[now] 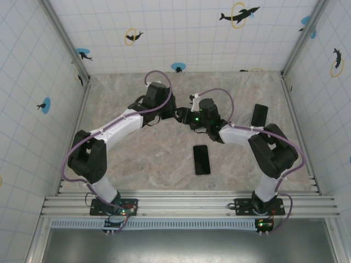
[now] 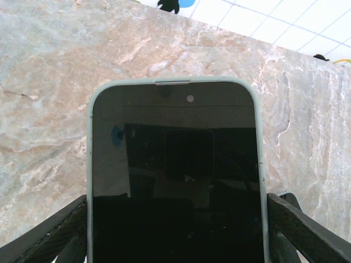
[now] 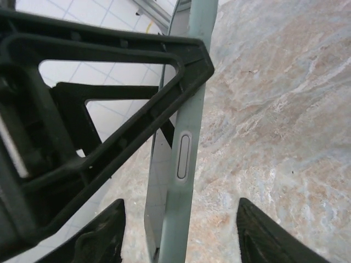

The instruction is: Take the phone out of the phone case

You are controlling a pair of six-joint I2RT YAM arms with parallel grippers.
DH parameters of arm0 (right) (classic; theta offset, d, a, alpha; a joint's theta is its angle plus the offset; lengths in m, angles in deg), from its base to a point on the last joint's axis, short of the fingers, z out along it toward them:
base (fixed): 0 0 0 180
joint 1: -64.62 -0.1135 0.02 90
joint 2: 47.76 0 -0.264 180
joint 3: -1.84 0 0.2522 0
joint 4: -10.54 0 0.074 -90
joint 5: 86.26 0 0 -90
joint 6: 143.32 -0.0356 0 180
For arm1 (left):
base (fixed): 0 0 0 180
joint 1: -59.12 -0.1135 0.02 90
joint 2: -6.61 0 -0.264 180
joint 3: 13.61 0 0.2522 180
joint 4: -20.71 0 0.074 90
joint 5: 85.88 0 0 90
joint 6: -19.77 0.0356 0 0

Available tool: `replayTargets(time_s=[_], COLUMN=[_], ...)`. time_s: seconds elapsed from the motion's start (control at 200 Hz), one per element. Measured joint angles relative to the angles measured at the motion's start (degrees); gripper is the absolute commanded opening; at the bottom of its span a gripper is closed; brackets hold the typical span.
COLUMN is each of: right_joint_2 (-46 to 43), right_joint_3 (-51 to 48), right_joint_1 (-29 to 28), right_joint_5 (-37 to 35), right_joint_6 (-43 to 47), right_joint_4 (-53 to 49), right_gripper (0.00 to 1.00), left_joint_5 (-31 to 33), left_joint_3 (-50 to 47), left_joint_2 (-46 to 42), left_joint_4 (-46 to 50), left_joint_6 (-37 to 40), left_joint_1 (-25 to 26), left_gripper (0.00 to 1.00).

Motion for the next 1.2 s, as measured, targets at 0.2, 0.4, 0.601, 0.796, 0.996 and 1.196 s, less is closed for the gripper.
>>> replayTargets(time_s=[0.2, 0.4, 0.601, 0.796, 0.996, 1.196], right_joint_2=[1.1, 1.5, 1.5, 1.3, -1.8, -6.5], right_joint_3=[0.5, 0.7, 0.7, 0.0, -4.7, -9.0], right_joint_1=[-0.3, -0.2, -0.2, 0.6, 3.8, 6.4], right_joint_5=[-0.3, -0.2, -0.5, 0.1, 2.8, 5.6], right_joint_6=[-1.7, -4.0, -4.4, -5.2, -8.7, -13.9], right_joint_4=[0.8, 2.6, 3.0, 3.7, 5.7, 11.0], right_gripper=[0.21, 0.04, 0.0, 0.0, 0.0, 0.0], left_joint_5=[0.0, -0.6, -0.5, -5.7, -17.8, -33.2], left_joint_3=[0.0, 0.0, 0.0, -0.1, -2.1, -3.1], left_joint_2=[0.0, -0.5, -0.9, -2.3, -5.3, -3.7], left_joint_4=[-0.1, -0.7, -0.9, -1.2, -6.1, -14.7], left_joint_6=[-0.5, -1.7, -1.3, -0.7, 0.1, -3.0], left_joint_1=[1.0, 0.9, 1.0, -1.2, -7.8, -13.3], left_gripper=[0.7, 0.74, 0.98, 0.98, 0.98, 0.96])
